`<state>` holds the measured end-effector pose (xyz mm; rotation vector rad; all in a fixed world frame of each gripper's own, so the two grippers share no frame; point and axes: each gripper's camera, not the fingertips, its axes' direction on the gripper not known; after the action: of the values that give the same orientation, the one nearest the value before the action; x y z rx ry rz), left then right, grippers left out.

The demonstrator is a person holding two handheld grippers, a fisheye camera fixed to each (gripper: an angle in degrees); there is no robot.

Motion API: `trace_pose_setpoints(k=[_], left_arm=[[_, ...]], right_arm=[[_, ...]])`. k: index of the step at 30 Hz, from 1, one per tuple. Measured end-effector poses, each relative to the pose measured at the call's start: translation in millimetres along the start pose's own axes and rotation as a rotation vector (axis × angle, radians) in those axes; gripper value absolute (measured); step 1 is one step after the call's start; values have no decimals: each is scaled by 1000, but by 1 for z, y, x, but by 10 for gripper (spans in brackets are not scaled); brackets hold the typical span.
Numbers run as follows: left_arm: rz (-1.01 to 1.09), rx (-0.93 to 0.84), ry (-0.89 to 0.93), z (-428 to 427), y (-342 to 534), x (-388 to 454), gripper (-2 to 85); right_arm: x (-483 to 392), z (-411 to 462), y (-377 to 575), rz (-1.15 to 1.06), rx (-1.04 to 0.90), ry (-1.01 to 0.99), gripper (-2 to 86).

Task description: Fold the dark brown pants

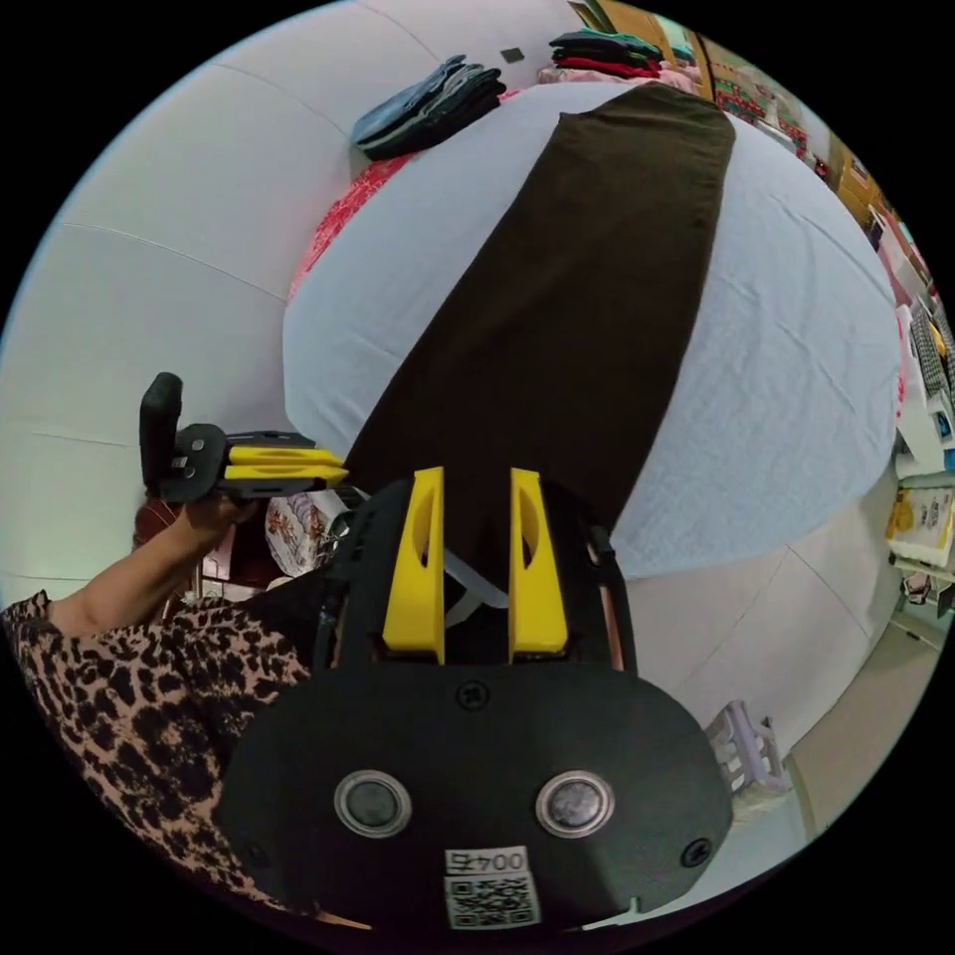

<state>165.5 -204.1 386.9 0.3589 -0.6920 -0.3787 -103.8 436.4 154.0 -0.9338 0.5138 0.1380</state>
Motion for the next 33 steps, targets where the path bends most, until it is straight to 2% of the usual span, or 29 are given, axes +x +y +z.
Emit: trace_pose_setpoints(k=[3, 6, 9, 12, 16, 19, 23, 33], left_arm=[[-2, 12, 58, 11, 4, -20, 14], [-55, 20, 202, 11, 4, -50, 10], [-60, 23, 183, -4, 12, -69, 5], [-41, 93, 204, -29, 6, -93, 8], [-57, 178, 254, -45, -54, -139, 21], [-81, 254, 289, -51, -109, -176, 27], [-118, 250, 288, -51, -183, -225, 40], [-112, 150, 323, -23, -276, -250, 92]], right_arm=[[-12, 15, -27, 21, -79, 28, 99], [-24, 27, -49, 21, -169, 112, 90], [-44, 25, -68, -5, -189, 221, 71], [-58, 17, -84, 12, -185, 237, 72], [-73, -6, -108, 73, -164, 140, 109], [-83, -31, -134, 94, -71, 155, 136], [-86, -44, -175, 96, -76, 195, 156], [-118, -47, -259, -16, -345, 293, 158]])
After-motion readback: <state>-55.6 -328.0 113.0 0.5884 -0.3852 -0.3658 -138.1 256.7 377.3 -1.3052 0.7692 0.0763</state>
